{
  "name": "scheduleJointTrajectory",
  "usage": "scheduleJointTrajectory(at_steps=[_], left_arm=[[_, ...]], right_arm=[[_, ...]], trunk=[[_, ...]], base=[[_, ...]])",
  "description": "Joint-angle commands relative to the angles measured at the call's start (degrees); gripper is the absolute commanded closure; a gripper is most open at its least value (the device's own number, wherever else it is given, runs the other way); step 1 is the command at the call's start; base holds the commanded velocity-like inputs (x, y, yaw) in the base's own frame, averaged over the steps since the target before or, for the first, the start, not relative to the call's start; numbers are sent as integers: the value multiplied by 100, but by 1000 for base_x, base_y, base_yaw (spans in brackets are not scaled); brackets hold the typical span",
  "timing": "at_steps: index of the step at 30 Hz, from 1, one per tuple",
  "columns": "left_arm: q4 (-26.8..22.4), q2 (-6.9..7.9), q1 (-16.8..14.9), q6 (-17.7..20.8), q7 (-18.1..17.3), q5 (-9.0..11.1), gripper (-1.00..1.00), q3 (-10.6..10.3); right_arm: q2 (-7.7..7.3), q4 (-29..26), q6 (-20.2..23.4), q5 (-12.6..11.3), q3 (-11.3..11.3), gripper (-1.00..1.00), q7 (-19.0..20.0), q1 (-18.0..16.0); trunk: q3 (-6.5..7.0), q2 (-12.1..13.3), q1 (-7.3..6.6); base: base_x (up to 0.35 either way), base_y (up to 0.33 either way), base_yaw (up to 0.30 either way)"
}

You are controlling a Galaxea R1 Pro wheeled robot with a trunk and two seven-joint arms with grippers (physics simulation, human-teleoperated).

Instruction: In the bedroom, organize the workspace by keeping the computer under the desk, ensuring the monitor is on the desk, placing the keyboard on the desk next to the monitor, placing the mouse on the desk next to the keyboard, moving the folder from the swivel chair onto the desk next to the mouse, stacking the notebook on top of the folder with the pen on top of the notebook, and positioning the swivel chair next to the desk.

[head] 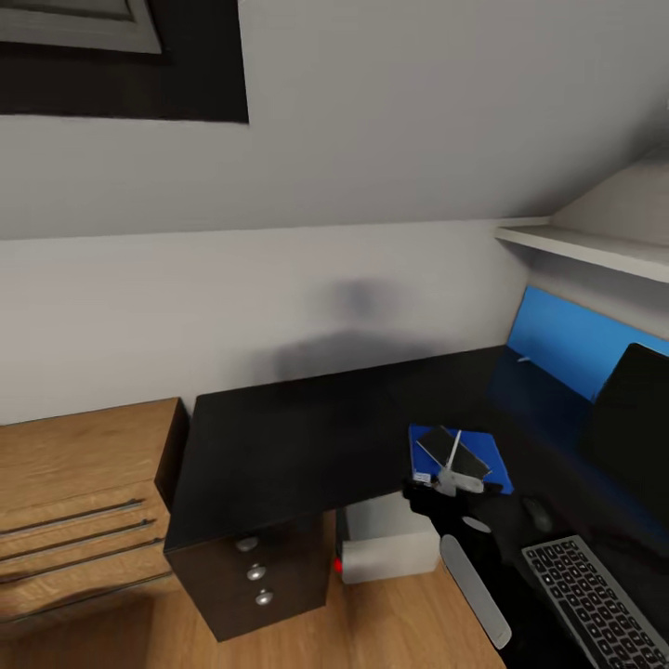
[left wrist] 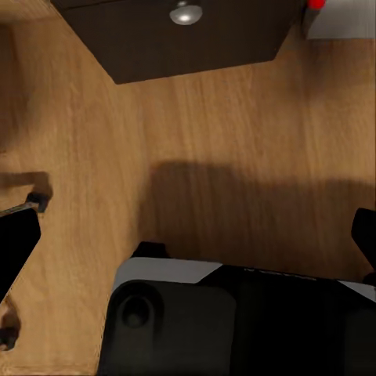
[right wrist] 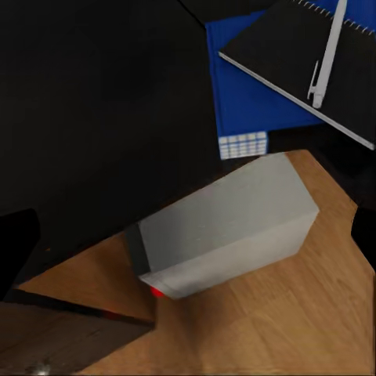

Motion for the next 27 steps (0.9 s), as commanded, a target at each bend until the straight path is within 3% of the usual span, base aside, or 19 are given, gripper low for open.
scheduleJointTrajectory(at_steps=[1,7,12,17,21,22,27], left_arm=[[38,5,-9,28,42,6,-100,-10],[185,4,-11,26,36,-5,-100,146],[238,7,-12,25,31,-17,-100,324],[253,16,-13,23,31,-19,-100,409],[258,14,-13,21,30,-20,-100,558],[259,13,-13,19,30,-20,-100,628],[261,14,-13,-15,30,-20,-100,828]], right_arm=[[-3,10,10,-40,55,-100,-53,-8],[39,278,-101,-32,383,-100,-60,-6],[242,598,-454,-13,779,-100,-79,-9],[339,965,-661,-2,1114,-100,-86,-10],[386,1671,-1044,14,1488,-100,-79,-7],[428,2121,-1345,23,1703,-100,-65,-8],[607,3196,-2106,36,2220,-100,-26,-7]], trunk=[[-13,-14,0],[-13,-14,0],[-13,-14,0],[-13,-14,0],[-13,-14,0],[-13,-14,0],[-13,-14,0]], base=[[-337,-108,0],[-337,-118,0],[-334,-132,0],[-282,-150,0],[-174,-116,0],[-81,-55,0],[-44,-30,0]])
